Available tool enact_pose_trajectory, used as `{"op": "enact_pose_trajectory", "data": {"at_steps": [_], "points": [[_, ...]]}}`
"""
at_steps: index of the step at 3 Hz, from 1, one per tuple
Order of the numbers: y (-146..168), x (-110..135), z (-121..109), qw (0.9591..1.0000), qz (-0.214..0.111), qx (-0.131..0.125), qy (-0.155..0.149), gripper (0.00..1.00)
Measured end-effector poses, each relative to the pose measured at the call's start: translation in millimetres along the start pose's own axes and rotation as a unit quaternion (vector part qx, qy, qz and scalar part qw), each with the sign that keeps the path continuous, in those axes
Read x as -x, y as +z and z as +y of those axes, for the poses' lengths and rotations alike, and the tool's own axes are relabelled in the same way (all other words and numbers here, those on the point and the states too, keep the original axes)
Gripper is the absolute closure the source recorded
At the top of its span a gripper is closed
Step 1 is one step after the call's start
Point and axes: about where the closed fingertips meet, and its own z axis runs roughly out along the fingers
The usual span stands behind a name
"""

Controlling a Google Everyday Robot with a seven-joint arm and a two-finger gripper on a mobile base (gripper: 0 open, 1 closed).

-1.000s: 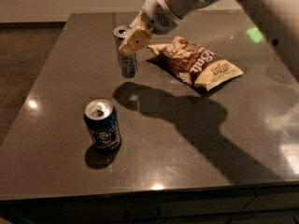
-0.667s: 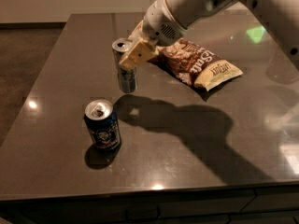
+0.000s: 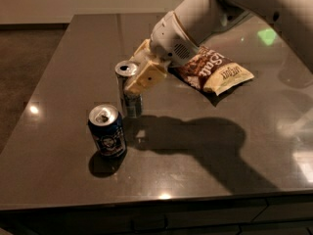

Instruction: Move redbull can near pepsi can

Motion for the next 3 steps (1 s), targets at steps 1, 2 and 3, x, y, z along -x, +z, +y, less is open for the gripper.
{"op": "enact_pose_trajectory", "data": {"at_steps": [1,2,3], "points": [[4.5,-5.1,11.7,0.9996,-0.007,0.022,-0.019,0.85],[7.0,-11.6,17.7,0.9985,-0.013,0.043,-0.033,0.62],[7.5,-18.3,20.9,0.9971,-0.014,0.062,-0.041,0.38]]}}
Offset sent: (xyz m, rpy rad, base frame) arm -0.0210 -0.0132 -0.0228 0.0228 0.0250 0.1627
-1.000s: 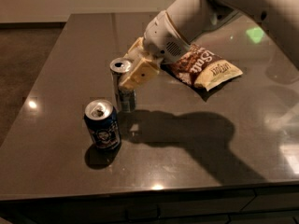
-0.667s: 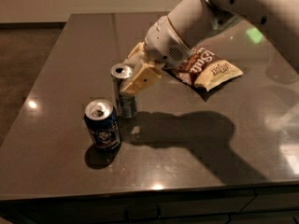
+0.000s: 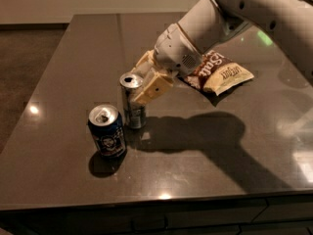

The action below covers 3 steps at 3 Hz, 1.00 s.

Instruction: Move redbull can near pepsi can

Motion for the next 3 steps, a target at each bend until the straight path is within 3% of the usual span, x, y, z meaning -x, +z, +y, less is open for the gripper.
{"op": "enact_pose_trajectory", "data": {"at_steps": [1,2,3], "points": [[2.4,-4.0,2.8,0.9998,-0.005,0.018,-0.004,0.08],[3.4,-2.6,2.3,0.9998,-0.005,0.017,-0.004,0.00],[3.5,-2.6,2.3,0.9998,-0.005,0.017,-0.005,0.00]]}}
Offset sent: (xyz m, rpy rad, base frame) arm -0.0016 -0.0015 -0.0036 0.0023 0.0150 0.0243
